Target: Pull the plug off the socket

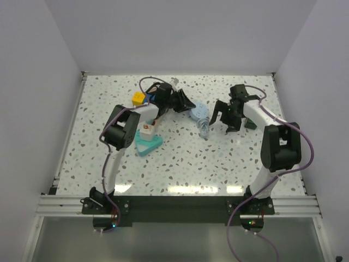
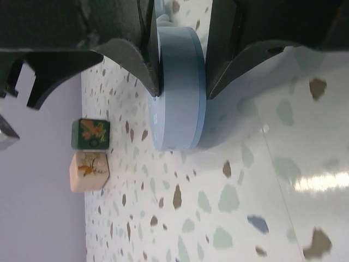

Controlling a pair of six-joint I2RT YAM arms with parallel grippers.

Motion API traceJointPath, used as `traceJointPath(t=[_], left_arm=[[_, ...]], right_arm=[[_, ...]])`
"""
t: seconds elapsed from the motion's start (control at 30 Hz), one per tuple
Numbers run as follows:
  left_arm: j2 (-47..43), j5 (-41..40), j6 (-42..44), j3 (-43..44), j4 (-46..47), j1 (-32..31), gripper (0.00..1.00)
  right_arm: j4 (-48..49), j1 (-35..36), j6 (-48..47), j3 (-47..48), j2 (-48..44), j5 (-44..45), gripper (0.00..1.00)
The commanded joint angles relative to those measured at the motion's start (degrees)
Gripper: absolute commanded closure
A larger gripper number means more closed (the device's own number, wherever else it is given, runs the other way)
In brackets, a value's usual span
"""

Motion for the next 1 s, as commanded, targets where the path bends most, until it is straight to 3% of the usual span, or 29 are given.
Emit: traceJointPath(t=[0.0,0.17,0.3,0.4,0.63,0.8,0.9,0.93,0.97], left_arm=[[6.52,-6.09,-2.06,11.2,-2.66,4.08,1.0],[14.88,-7.05,-12.69,21.68,4.54,8.39,1.0],[17.34,-14.32,-22.09,21.25,13.92,9.97,1.0],[18.66,-19.88,-25.61,22.38,14.22,11.02,1.0],[21.83,-21.47,-26.33,29.59,10.27,11.38,1.0],[17.9,-19.89,-26.07,26.01,12.1,11.47,0.97],[12.45,-20.41,-25.1,18.55,14.3,11.47,0.7],[10.86,-20.76,-24.75,15.13,14.39,11.47,0.52],[9.36,-21.64,-24.22,13.44,15.09,11.47,0.43]], right_arm=[[3.49,-1.04,-1.11,0.29,-4.15,-2.25,0.01],[3.49,-1.04,-1.38,-0.23,-7.14,-3.47,0.01],[4.36,-1.04,-1.29,-2.6,-7.4,-5.14,0.01],[4.71,-1.04,-1.38,-3.48,-7.23,-5.76,0.01],[4.19,-1.04,-1.99,-1.82,-5.39,-6.37,0.01],[4.28,-1.04,-1.73,-1.11,-4.16,-7.08,0.01],[4.28,-1.04,-1.56,-1.2,-4.06,-7.34,0.01],[4.36,-1.04,-1.55,-1.2,-4.15,-7.25,0.01],[4.54,-1.04,-1.47,-1.37,-4.24,-7.17,0.01]])
